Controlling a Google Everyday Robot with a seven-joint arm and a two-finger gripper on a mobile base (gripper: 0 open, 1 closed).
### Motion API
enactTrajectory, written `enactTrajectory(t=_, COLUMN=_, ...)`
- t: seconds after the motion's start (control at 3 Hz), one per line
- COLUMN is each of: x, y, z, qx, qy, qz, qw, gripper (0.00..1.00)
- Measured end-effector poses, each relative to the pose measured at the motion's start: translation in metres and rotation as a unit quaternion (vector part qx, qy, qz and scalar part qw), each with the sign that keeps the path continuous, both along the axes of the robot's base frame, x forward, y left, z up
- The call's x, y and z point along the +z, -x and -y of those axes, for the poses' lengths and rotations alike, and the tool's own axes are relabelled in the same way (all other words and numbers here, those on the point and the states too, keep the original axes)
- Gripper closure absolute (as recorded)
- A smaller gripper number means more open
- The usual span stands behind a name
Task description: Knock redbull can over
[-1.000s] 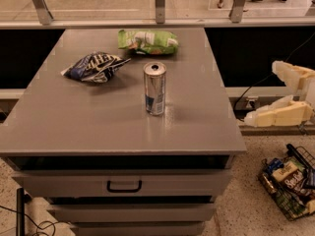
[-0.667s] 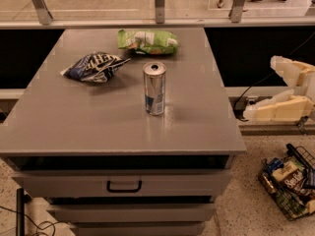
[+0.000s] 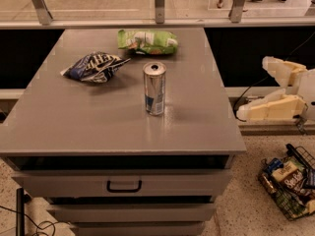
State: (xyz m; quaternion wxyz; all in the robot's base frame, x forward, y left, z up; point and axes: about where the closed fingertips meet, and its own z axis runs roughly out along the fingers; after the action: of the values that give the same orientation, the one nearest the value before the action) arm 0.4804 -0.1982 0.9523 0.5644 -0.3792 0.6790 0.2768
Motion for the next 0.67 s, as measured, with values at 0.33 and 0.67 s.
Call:
enactTrajectory(t=0.33, x=-0.007, y=-0.008, z=-0.033, qx=0.049, qy=-0.014, qz=0.008, qw=0.9987, gripper=0.0)
enactTrajectory(t=0.67, x=-0.014, y=-0.015, z=-0.069, qx=0.087, qy=-0.027, qz=0.028, qw=0.9954, gripper=0.0)
